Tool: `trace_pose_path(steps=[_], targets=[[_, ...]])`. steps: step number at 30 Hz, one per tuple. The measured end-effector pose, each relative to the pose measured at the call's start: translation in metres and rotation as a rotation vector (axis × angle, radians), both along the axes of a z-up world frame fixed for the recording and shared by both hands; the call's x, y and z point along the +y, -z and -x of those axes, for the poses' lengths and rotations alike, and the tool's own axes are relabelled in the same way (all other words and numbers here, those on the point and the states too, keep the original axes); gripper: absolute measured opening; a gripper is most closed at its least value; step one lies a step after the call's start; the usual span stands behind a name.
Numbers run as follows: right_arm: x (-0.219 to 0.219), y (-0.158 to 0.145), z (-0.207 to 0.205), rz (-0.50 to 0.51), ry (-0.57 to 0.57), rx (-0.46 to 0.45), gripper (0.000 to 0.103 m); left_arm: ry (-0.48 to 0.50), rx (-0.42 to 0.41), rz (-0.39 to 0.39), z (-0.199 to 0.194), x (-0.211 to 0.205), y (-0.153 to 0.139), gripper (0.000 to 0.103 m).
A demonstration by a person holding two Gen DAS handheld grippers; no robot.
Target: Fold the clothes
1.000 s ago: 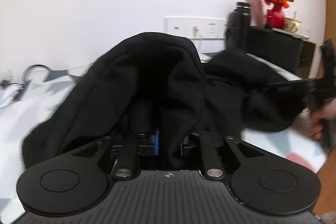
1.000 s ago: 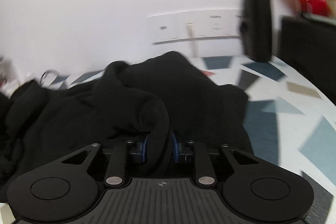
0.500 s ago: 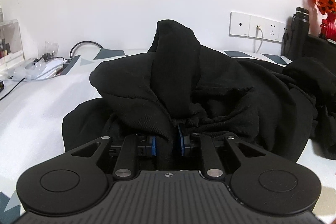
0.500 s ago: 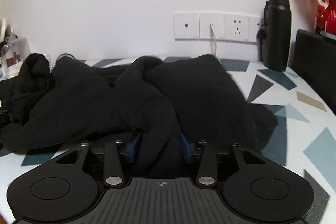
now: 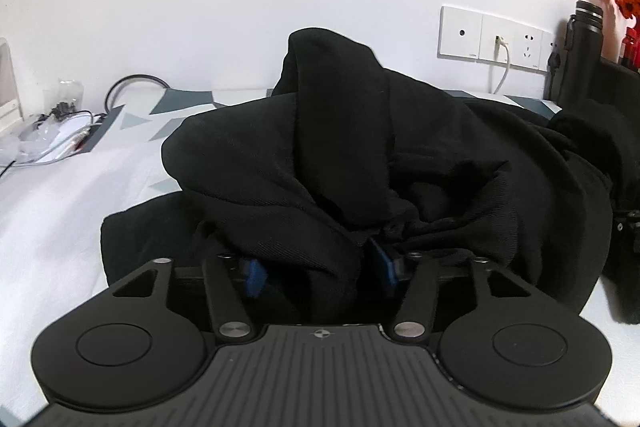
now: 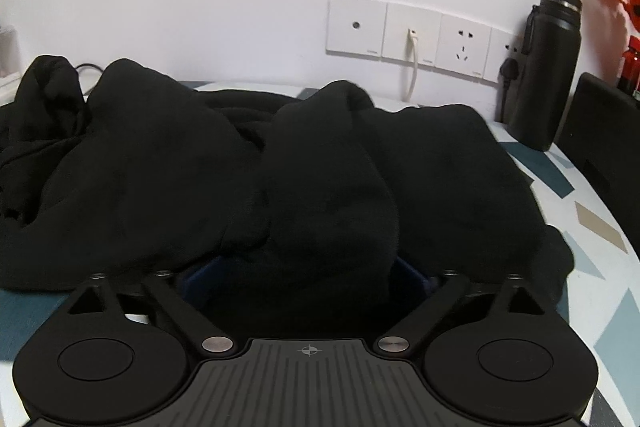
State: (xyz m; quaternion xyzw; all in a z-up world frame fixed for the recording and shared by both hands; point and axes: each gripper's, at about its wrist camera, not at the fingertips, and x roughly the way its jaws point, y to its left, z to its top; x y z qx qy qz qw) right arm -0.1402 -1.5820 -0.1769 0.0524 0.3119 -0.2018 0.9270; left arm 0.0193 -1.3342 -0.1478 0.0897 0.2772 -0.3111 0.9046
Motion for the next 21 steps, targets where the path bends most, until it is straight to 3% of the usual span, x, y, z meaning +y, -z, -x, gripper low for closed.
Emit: trace_pose_path(steps=[3,6,11,21], targets=[[-0.006,0.001,-0.006,0.007,0.020,0.020,0.102,-0.020,0.010,-0.003,-0.008,-0.005,0.003,0.072],[-0.005,0.003,-0.008,0.016,0.031,0.028,0.102,-0.032,-0.014,-0.029,-0.006,-0.012,0.004,0.079],[-0.003,0.004,-0.009,0.029,0.047,0.034,0.102,-0.087,-0.036,-0.067,-0.003,-0.015,0.005,0.100],[-0.003,0.003,-0.008,0.039,0.058,0.036,0.102,-0.115,-0.083,-0.114,0.002,-0.022,0.006,0.103]])
